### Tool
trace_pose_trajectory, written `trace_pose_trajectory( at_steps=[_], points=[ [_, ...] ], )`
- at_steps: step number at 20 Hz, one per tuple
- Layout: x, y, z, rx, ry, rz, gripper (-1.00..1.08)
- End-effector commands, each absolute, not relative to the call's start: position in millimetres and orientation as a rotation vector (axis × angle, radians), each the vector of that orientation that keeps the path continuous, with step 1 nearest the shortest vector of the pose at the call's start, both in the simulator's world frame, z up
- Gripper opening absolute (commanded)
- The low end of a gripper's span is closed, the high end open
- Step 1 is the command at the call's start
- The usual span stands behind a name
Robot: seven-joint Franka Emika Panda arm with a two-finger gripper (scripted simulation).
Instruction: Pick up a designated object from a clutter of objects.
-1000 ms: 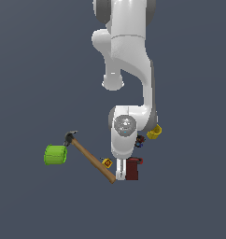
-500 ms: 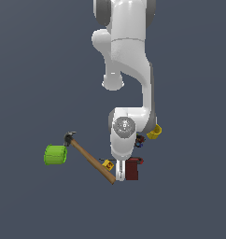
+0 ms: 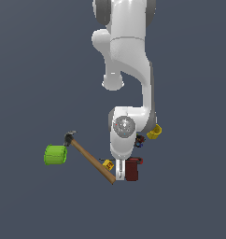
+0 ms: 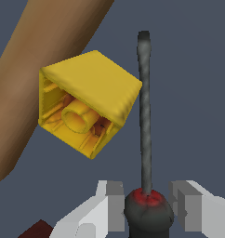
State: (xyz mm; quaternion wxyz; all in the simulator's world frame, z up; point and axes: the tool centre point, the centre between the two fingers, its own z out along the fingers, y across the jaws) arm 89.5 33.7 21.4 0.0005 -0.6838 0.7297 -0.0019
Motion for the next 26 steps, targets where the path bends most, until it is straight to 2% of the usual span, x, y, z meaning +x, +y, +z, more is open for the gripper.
trace_pose_trajectory(
  at_steps=[1,11,26],
  points=[
    [90.5,31.1,28.9,-2.145,2.291,-0.009,-1.00],
    [90.1,8.8,94.6,-2.145,2.291,-0.006,-1.00],
    [91.6,-48.5,265.1,-2.148,2.290,-0.003,-1.00]
  ],
)
